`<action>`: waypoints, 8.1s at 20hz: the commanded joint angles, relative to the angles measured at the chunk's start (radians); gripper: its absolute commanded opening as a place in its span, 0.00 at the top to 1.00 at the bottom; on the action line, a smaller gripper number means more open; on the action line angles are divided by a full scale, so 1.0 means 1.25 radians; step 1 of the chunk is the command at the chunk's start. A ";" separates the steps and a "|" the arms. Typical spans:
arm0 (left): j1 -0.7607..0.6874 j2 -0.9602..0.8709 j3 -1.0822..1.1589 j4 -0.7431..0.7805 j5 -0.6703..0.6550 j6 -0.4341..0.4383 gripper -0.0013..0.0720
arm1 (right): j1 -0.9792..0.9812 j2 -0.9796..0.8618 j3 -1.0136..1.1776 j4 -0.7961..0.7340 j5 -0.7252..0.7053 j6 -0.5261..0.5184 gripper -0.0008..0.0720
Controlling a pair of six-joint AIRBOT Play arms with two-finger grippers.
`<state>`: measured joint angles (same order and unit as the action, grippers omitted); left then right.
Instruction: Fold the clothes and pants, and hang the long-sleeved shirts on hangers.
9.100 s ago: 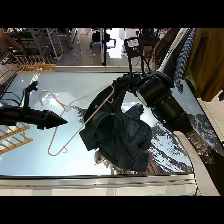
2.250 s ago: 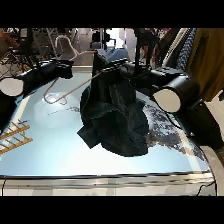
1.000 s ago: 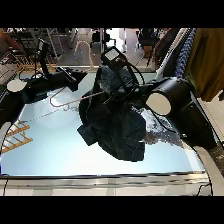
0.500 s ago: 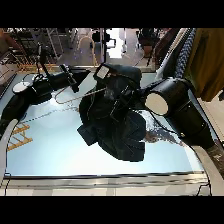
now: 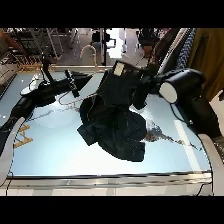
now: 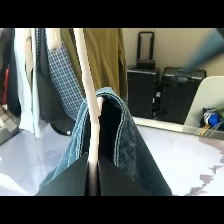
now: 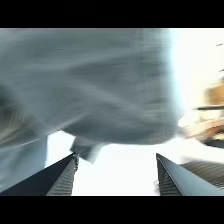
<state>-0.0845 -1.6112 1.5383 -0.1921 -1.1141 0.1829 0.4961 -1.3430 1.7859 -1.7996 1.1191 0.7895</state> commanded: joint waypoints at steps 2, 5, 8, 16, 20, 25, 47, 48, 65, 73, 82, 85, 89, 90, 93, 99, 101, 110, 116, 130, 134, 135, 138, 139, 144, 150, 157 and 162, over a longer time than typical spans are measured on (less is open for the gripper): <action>0.001 -0.004 0.000 -0.009 -0.013 0.016 0.95 | -0.073 -0.042 0.000 0.110 -0.233 -0.143 0.20; 0.001 -0.004 0.000 -0.009 -0.013 0.016 0.95 | -0.072 -0.112 0.000 0.233 -0.299 -0.284 0.20; -0.001 -0.004 0.000 -0.009 -0.013 0.016 0.95 | -0.072 -0.175 0.000 0.273 -0.416 -0.292 0.36; -0.001 -0.004 0.000 -0.015 0.063 -0.050 0.44 | -0.072 -0.192 0.000 0.351 -0.328 -0.285 0.95; 0.026 -0.002 0.003 -0.014 0.081 -0.226 0.01 | -0.073 -0.193 0.000 0.318 -0.249 -0.264 0.95; 0.085 0.046 0.006 0.215 0.083 -0.457 0.01 | -0.073 -0.193 0.000 0.230 -0.205 -0.153 0.95; -0.185 -0.016 -0.176 0.690 0.359 -1.014 0.03 | -0.082 -0.081 0.094 0.039 -0.085 0.383 0.95; -0.190 -0.023 -0.176 0.639 0.397 -0.989 0.04 | -0.082 -0.081 0.094 0.040 -0.085 0.390 0.95; 0.099 -0.176 0.385 0.591 0.170 -1.113 0.95 | -0.082 -0.049 0.093 0.291 0.036 0.266 0.95; 0.131 -0.187 0.390 0.593 0.128 -1.170 0.95 | -0.082 -0.050 0.091 0.318 0.126 0.072 0.95; 0.179 -0.175 0.390 0.569 -0.112 -1.170 0.95 | -0.082 -0.056 0.091 0.127 0.122 -0.023 0.95; 0.210 -0.170 0.390 0.460 -0.214 -1.170 0.95 | -0.082 -0.081 0.091 0.058 0.115 -0.139 0.96; 0.241 -0.170 0.390 0.333 -0.327 -1.170 0.95 | -0.082 -0.135 0.091 -0.033 0.055 -0.109 0.96; 0.245 -0.171 0.390 0.339 -0.349 -1.170 0.95 | -0.082 -0.145 0.091 -0.056 0.018 -0.070 0.96; 0.248 -0.175 0.389 0.361 -0.400 -1.170 0.95 | -0.082 -0.162 0.090 -0.115 -0.053 -0.025 0.96; 0.241 -0.176 0.389 0.357 -0.422 -1.170 0.95 | -0.082 -0.168 0.089 -0.222 -0.105 0.086 0.96; 0.237 -0.176 0.389 0.330 -0.439 -1.170 0.95 | -0.082 -0.173 0.085 -0.224 -0.110 0.086 0.96; 0.205 -0.177 0.389 0.054 -0.409 -1.169 0.95 | -0.059 -0.173 -0.115 -0.299 -0.199 0.095 0.96; 0.165 -0.158 0.389 0.099 -0.378 -1.097 0.95 | -0.063 -0.179 -0.159 -0.327 -0.154 0.476 0.96; -0.300 -0.088 0.389 0.953 0.003 -1.363 0.95 | -0.020 -0.173 0.161 -0.241 0.223 0.488 0.95; -0.291 -0.082 0.389 0.963 0.024 -1.400 0.95 | -0.008 -0.152 0.183 -0.093 0.250 0.445 0.95; -0.287 -0.080 0.389 0.963 0.025 -1.400 0.95 | -0.008 -0.153 0.182 -0.062 0.246 0.441 0.95; -0.293 -0.072 0.389 0.962 0.023 -1.401 0.95 | -0.008 -0.159 0.175 -0.017 0.161 0.442 0.95; -0.303 -0.068 0.389 0.962 0.023 -1.400 0.95 | -0.008 -0.165 0.175 -0.018 0.128 0.448 0.95; -0.355 -0.055 0.389 0.968 0.015 -1.397 0.95 | -0.026 -0.200 0.174 -0.048 0.013 0.537 0.95; -0.313 -0.052 0.389 0.992 -0.008 -1.397 0.42 | -0.118 -0.199 0.175 0.166 -0.093 0.683 0.96; -0.207 0.027 0.389 0.923 -0.108 -1.397 0.39 | -0.133 -0.151 0.175 0.063 -0.248 0.931 0.96; -0.135 0.074 0.389 0.926 -0.238 -1.371 0.39 | -0.180 -0.034 0.175 -0.141 -0.145 1.022 0.96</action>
<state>-0.3042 -1.5478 2.0251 0.9764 -1.3113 -1.5574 0.3027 -1.4643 2.0041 -1.8095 0.8616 1.9858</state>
